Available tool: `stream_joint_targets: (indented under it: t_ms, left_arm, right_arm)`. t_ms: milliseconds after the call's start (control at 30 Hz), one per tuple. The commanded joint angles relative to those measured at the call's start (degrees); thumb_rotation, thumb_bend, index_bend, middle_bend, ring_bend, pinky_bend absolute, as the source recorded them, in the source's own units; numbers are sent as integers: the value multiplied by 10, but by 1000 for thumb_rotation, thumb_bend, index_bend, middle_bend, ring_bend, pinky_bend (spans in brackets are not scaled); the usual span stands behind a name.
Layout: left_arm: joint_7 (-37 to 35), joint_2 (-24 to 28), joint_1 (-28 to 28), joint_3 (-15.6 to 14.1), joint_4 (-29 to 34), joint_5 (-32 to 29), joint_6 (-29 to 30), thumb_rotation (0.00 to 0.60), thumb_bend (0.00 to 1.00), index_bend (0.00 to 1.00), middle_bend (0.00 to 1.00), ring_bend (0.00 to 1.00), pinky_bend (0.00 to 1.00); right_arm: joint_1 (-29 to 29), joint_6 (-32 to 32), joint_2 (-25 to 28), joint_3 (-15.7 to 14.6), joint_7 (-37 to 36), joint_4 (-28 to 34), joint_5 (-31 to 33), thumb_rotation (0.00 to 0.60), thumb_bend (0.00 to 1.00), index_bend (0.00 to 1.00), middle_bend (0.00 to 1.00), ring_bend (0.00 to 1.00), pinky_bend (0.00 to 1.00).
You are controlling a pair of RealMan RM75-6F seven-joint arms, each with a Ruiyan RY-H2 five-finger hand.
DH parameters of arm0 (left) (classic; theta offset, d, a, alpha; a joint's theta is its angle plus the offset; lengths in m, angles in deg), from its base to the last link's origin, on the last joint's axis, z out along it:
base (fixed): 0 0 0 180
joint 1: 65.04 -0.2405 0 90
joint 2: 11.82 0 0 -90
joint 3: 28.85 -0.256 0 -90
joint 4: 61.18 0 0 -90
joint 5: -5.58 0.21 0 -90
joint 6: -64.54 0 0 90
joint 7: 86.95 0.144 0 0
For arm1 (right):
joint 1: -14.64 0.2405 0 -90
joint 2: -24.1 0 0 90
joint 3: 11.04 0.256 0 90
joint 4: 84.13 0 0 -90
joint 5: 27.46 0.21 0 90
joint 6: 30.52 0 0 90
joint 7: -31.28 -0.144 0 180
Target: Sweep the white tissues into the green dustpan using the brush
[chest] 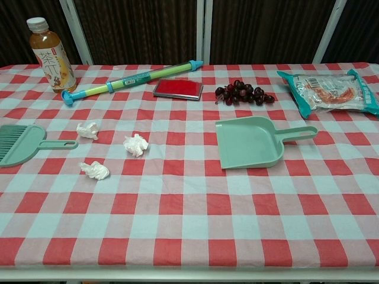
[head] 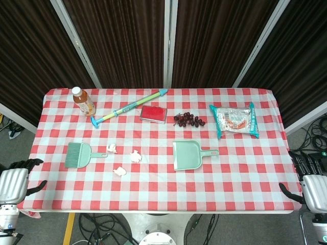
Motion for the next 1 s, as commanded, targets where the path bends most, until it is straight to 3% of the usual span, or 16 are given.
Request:
stream_joint_targets:
  t_ms: [33,333,500,633,700,800,900,1000]
  left_arm:
    - [-1,-1,-2,0,1,2,2,600,173,326,361,349,332]
    - [3,-6,22,16,-2,23,-7,600,172,326,361,349,333]
    - [4,-19,75,46,-21,22,-60,600,172,328,361,350,346]
    - [9,-45,131,68,-46,2,-130,600,172,340,363,423,506]
    - [9,-64,160,76,-61,-13,-173,600,171,343,376,509,645]
    - [27,-91,199,82,-89,-35,-229,600,174,345,391,598,776]
    - [68,-123,229,85,-119,-66,-269,600,177,352,407,665,861]
    - [100,-152,248,87,-138,-98,-294,600,179,354,419,691,882]
  right_arm:
    - [0,0,1,-1,-1,1,-2,600,160,21,126,0,0]
    - [3,-6,5,1,-5,4,-12,600,161,20,126,0,0]
    - [3,-18,14,7,4,11,-17,600,160,20,126,0,0]
    - [5,-21,21,10,12,18,-18,600,161,21,126,0,0]
    - [6,-18,24,11,15,22,-17,600,160,21,126,0,0]
    - [7,-14,26,10,18,26,-16,600,161,20,126,0,0]
    - [8,-11,27,11,19,27,-13,600,160,21,126,0,0]
    - [8,-9,28,11,19,27,-10,600,160,21,126,0,0]
